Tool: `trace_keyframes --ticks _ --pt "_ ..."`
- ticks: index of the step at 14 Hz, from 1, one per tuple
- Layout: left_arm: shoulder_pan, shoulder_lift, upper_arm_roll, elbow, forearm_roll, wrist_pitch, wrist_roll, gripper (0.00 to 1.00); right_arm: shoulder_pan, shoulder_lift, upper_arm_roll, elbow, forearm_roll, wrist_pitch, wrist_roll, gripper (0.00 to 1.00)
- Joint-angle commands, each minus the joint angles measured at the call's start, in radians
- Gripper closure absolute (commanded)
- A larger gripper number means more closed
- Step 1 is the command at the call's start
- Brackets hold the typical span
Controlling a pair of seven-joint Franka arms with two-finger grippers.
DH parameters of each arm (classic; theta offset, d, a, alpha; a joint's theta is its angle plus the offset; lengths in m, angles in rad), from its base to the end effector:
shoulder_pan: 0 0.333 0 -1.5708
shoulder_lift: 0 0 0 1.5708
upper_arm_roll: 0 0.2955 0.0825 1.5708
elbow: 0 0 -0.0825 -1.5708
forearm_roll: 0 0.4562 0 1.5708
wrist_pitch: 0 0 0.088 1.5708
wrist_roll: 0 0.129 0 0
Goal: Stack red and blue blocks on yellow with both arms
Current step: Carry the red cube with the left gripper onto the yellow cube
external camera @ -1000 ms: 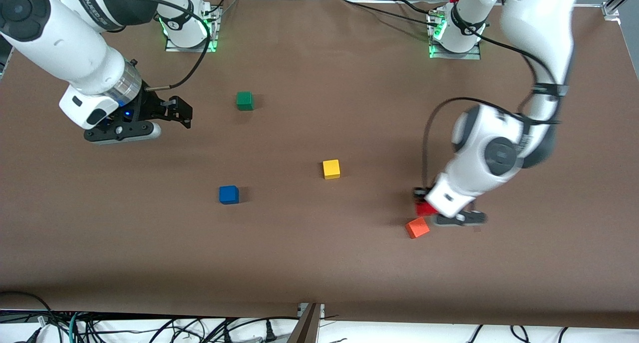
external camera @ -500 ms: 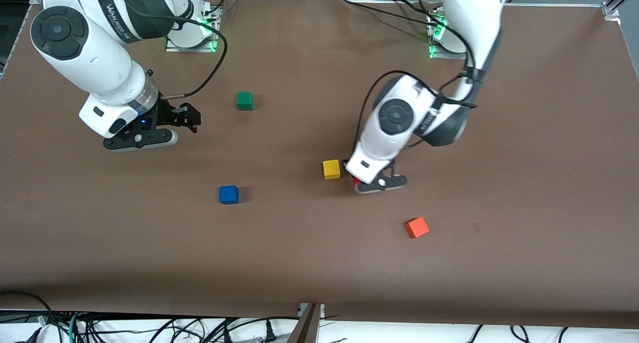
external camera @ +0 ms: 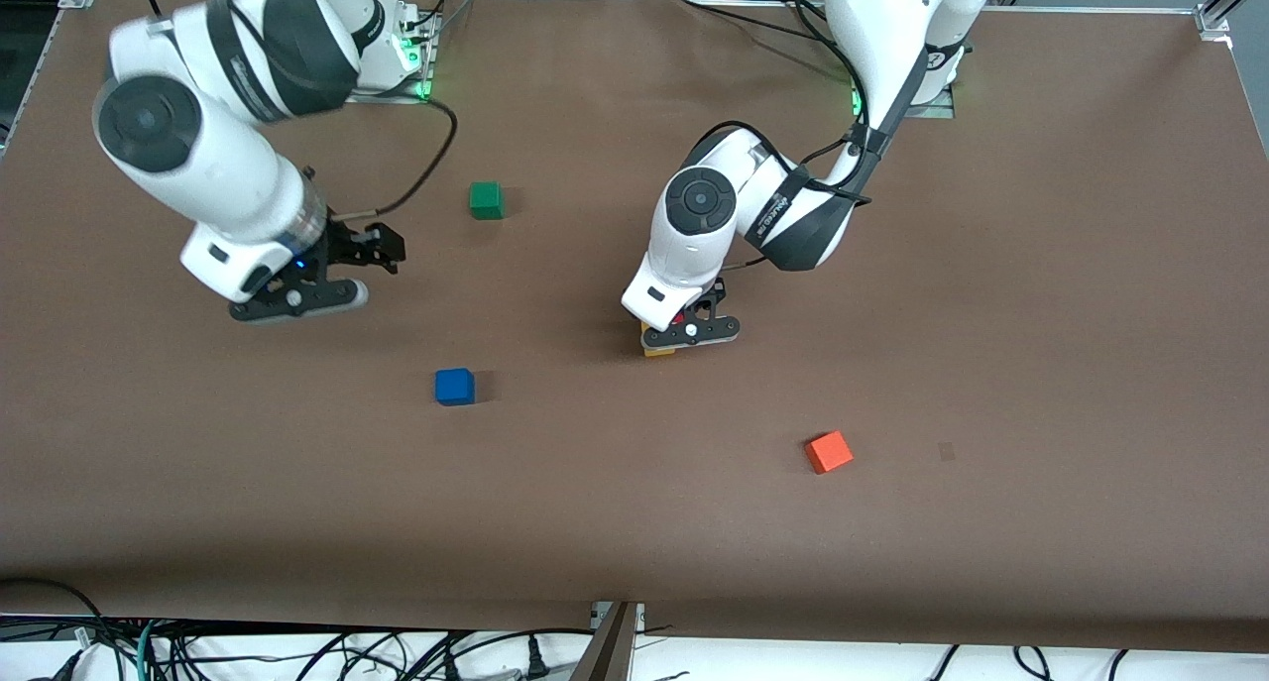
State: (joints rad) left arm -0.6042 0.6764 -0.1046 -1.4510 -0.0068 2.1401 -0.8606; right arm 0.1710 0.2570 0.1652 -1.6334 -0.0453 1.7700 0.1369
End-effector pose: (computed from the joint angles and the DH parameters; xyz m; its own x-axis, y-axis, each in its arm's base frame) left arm 0.5909 -0.4941 0.2153 0.9833 0.1765 -0.0441 0.1788 -0.9822 0.0578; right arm 0.6509 0.2156 0.3963 0.9721 0.2041 -0.1152 0.2074 -0.9781 0.0171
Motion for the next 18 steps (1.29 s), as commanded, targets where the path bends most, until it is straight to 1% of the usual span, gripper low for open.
trace_keyframes --ticks 1,5,10,15,16,18 --pt "-0.034 0.051 0.020 0.044 -0.009 -0.006 -0.024 1.00 -0.004 0.021 0.002 0.032 0.001 -0.007 -0.028 0.00" --pt "-0.054 0.078 0.022 0.064 -0.009 -0.006 -0.028 1.00 -0.004 0.024 0.004 0.032 0.004 -0.001 -0.020 0.00" --pt "-0.063 0.091 0.023 0.066 -0.007 -0.003 -0.028 1.00 -0.004 0.025 0.002 0.030 -0.007 0.006 -0.045 0.00" --pt "-0.063 0.098 0.023 0.070 0.010 -0.002 -0.028 1.00 -0.002 0.025 0.002 0.030 -0.004 0.012 -0.019 0.00" --pt "-0.062 0.098 0.025 0.070 0.013 0.009 -0.028 1.00 -0.002 0.031 0.002 0.029 0.002 0.035 0.001 0.00" --pt "-0.062 0.100 0.029 0.070 0.013 0.017 -0.028 1.00 -0.002 0.092 0.002 0.024 0.004 0.101 0.013 0.00"
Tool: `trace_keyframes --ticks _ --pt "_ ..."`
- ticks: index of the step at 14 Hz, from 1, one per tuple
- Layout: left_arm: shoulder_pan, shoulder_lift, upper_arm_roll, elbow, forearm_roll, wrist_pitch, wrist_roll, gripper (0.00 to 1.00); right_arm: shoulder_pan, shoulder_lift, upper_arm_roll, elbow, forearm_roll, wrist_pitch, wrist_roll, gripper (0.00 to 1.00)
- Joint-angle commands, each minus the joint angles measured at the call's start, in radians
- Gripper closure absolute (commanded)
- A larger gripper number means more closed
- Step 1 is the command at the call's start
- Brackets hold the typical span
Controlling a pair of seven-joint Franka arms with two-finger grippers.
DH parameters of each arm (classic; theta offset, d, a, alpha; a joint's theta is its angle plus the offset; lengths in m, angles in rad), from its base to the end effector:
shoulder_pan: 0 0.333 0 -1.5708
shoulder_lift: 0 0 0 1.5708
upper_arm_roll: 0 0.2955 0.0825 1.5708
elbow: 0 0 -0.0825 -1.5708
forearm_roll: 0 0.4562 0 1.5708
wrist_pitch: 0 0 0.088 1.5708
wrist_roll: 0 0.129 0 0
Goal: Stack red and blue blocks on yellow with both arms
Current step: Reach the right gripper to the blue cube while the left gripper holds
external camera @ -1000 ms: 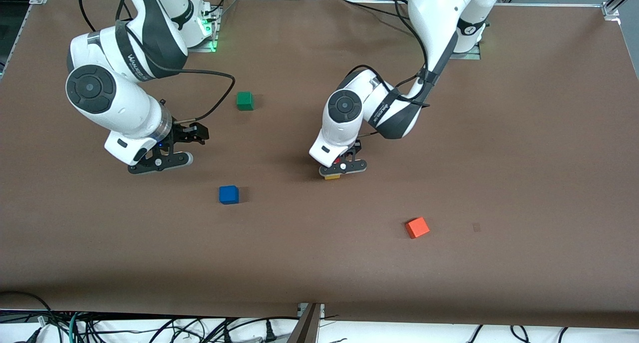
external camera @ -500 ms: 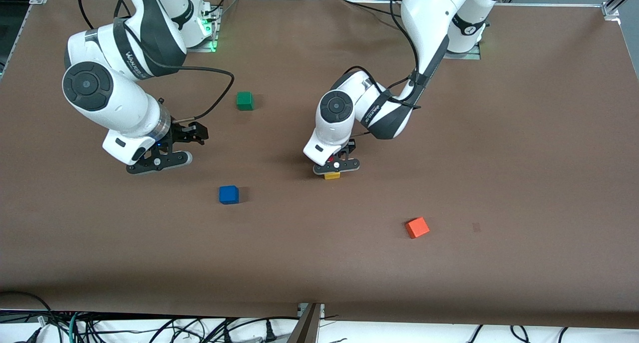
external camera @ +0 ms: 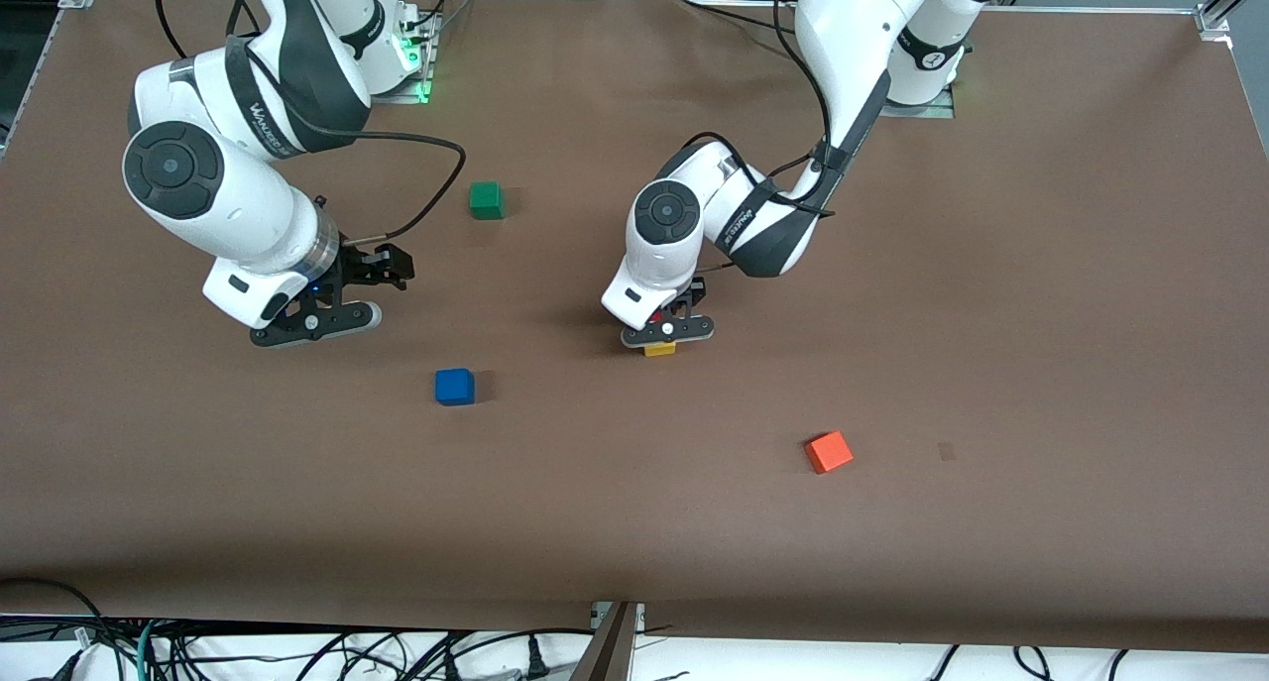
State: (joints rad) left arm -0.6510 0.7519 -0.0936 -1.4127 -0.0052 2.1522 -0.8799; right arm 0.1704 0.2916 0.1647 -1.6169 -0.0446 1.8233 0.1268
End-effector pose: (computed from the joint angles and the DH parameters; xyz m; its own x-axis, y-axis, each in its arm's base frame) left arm 0.5747 -0.5172 0.1776 0.9852 0.1609 -0.0591 0.1632 -0.9860 0.0354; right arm 0.6633 0.2184 0.3854 0.9735 0.2137 -0.0810 0.2148 -0.9766 0.0053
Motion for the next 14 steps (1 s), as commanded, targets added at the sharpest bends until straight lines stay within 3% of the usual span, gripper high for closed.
trace_keyframes --ticks 1,9,14 --pt "-0.015 0.024 0.018 0.034 0.011 0.005 -0.008 1.00 -0.005 0.092 0.003 0.008 0.003 0.082 0.024 0.00" --pt "-0.015 0.024 0.018 0.031 0.051 0.005 -0.007 1.00 -0.002 0.335 0.004 0.031 0.000 0.394 0.045 0.00" --pt "-0.013 0.024 0.018 0.031 0.051 0.005 -0.005 1.00 0.032 0.448 0.004 0.123 -0.006 0.450 0.083 0.00"
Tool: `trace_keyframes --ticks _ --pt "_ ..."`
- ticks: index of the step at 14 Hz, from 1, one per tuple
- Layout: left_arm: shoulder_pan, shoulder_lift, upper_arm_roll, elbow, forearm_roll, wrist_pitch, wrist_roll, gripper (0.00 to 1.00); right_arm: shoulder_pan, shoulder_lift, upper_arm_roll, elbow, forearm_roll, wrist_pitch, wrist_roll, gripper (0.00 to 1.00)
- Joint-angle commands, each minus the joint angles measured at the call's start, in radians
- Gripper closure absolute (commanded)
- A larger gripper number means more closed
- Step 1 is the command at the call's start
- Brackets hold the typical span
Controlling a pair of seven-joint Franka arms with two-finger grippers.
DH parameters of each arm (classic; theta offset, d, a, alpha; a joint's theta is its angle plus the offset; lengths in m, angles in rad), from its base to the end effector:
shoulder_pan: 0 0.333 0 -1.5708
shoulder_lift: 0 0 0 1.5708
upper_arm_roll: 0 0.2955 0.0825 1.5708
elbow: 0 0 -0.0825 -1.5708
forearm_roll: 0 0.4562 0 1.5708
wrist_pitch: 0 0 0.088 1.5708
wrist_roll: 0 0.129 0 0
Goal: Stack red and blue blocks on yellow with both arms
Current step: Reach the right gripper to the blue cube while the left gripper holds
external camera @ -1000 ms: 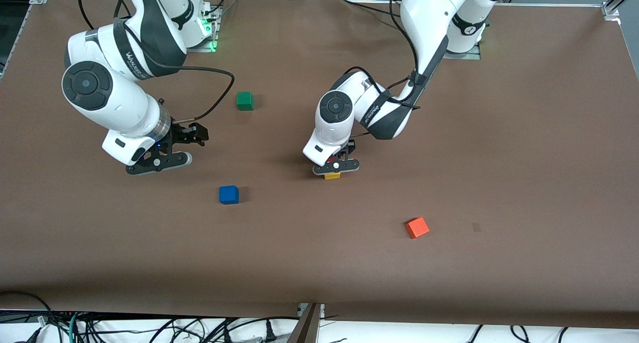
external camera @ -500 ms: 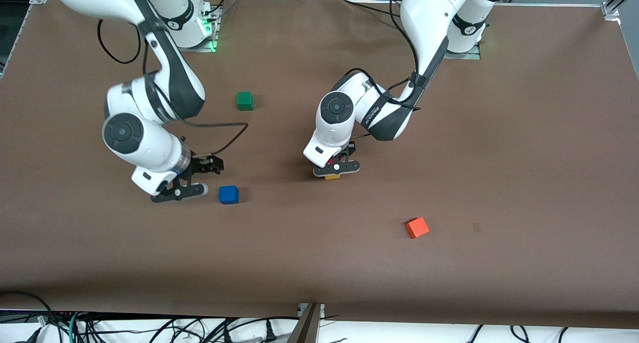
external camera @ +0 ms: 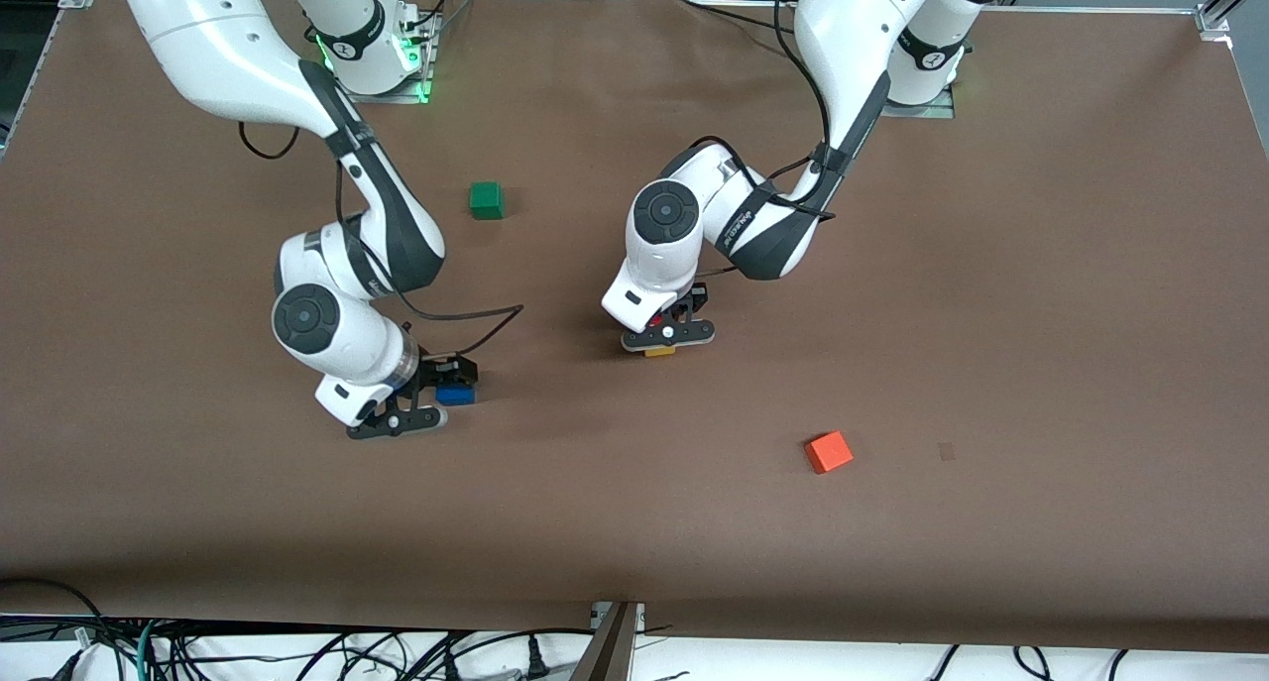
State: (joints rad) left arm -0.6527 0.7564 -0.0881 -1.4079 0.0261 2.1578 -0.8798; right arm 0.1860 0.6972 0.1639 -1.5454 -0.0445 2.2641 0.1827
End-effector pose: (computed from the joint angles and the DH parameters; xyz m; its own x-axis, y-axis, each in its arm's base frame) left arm 0.5788 -0.5149 0.1767 0.9886 0.1473 -0.0323 0.1481 -0.9887 0.0217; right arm 0.7121 0.2462 0.1659 0.9878 0.1546 0.0173 0.1554 -0.9851 -0.0742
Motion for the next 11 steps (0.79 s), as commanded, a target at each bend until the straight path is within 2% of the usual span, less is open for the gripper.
trace_keyframes --ticks 1,2,5,8,11 --pt "-0.012 0.023 0.013 0.026 0.018 -0.001 -0.007 0.69 0.021 0.057 0.003 0.051 -0.009 0.034 0.026 0.00" --pt "-0.007 0.023 0.013 0.027 0.017 -0.001 -0.007 0.01 0.021 0.071 0.003 0.051 -0.011 0.052 0.024 0.01" --pt "-0.002 0.011 0.013 0.065 0.009 -0.021 -0.010 0.00 0.021 0.082 0.003 0.048 -0.035 0.063 0.027 0.03" --pt "0.021 -0.003 0.025 0.160 0.009 -0.152 -0.008 0.00 0.020 0.082 0.003 0.048 -0.043 0.061 0.017 0.03" --pt "0.103 -0.040 0.028 0.240 0.018 -0.254 0.004 0.00 0.021 0.079 0.002 0.051 -0.046 0.055 0.012 0.03"
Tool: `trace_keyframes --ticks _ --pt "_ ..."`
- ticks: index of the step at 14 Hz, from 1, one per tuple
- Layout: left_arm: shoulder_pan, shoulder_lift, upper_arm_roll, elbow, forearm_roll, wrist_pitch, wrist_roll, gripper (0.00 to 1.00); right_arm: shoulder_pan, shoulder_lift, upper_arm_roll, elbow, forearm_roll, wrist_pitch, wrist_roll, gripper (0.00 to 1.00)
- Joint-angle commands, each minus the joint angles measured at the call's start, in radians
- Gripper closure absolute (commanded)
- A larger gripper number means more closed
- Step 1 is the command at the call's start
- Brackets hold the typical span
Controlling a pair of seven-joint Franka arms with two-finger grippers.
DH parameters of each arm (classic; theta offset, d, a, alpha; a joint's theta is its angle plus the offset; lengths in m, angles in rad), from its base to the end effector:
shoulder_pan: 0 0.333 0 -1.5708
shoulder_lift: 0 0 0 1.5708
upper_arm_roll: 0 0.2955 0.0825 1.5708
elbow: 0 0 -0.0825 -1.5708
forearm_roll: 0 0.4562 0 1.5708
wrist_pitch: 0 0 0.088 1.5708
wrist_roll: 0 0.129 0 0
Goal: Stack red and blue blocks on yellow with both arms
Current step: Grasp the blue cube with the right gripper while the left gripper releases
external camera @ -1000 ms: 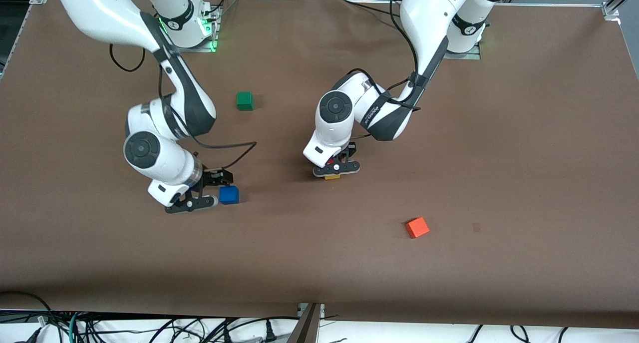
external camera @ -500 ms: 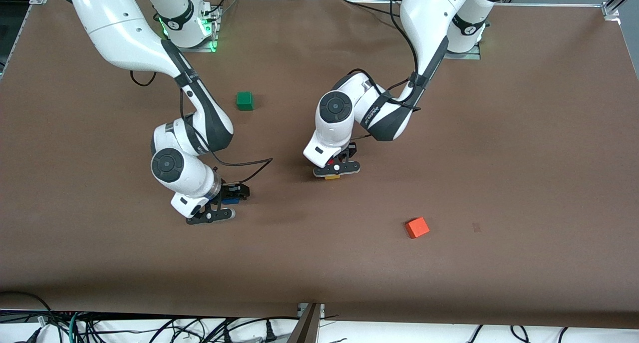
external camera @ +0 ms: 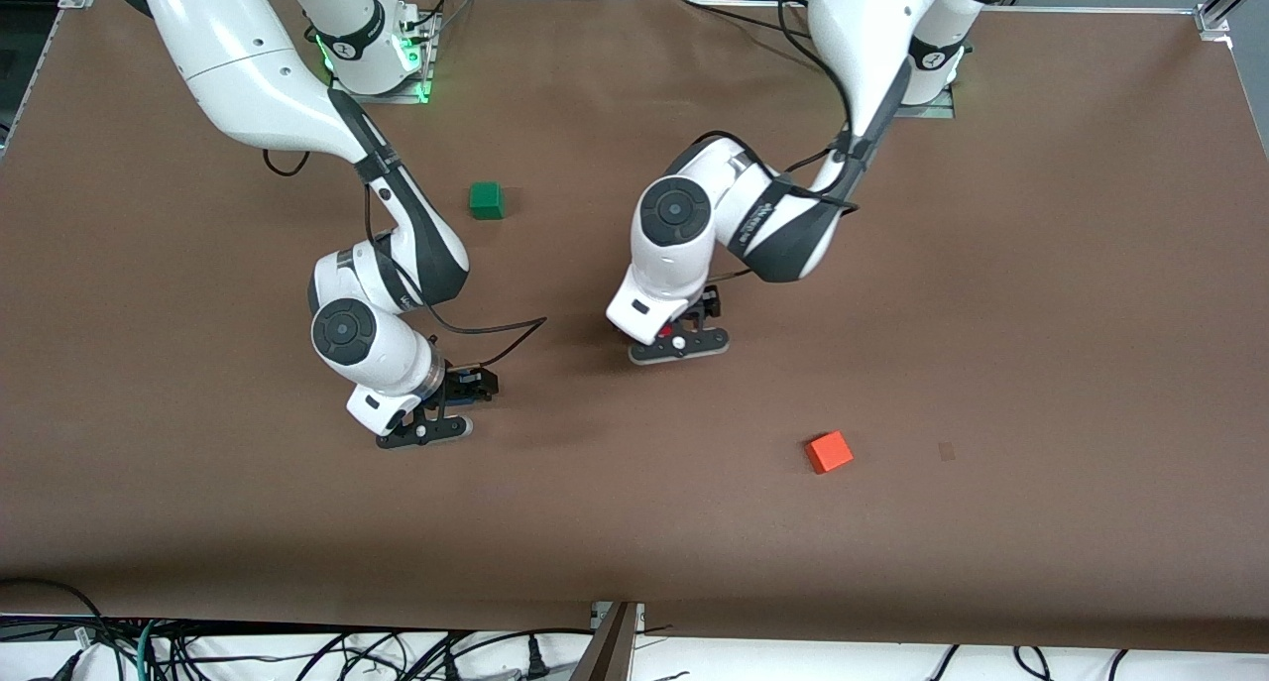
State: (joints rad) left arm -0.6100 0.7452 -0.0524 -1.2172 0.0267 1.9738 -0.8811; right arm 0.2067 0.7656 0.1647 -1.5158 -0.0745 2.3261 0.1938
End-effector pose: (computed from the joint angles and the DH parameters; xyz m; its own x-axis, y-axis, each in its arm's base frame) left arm 0.6405 -0.4855 0.2689 0.9754 0.2206 -0.0005 0.2206 -0.9752 0.0164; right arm 0.7126 0.2621 0.1351 0.9834 0.1763 0.0435 0.1789 -0.9816 -0.0666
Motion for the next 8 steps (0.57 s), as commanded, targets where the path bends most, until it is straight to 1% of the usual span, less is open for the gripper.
trace_keyframes --ticks 1,3,5,7,8 --pt "0.091 -0.052 -0.007 0.050 0.018 -0.070 0.023 0.00 -0.001 0.005 0.001 0.022 -0.039 -0.014 0.001 0.03" --pt "0.149 -0.095 -0.007 0.050 0.019 -0.072 0.130 0.00 -0.004 0.000 0.001 0.023 -0.074 -0.043 -0.002 0.03" --pt "0.235 -0.151 -0.007 0.048 0.019 -0.085 0.242 0.00 -0.010 0.001 0.001 0.022 -0.074 -0.044 -0.001 0.03" --pt "0.314 -0.193 -0.009 0.050 0.016 -0.165 0.354 0.00 -0.009 0.006 0.001 0.005 -0.071 -0.040 0.013 0.04" --pt "0.347 -0.210 -0.010 0.051 0.013 -0.187 0.416 0.00 -0.009 0.007 0.001 -0.001 -0.068 -0.039 0.016 0.11"
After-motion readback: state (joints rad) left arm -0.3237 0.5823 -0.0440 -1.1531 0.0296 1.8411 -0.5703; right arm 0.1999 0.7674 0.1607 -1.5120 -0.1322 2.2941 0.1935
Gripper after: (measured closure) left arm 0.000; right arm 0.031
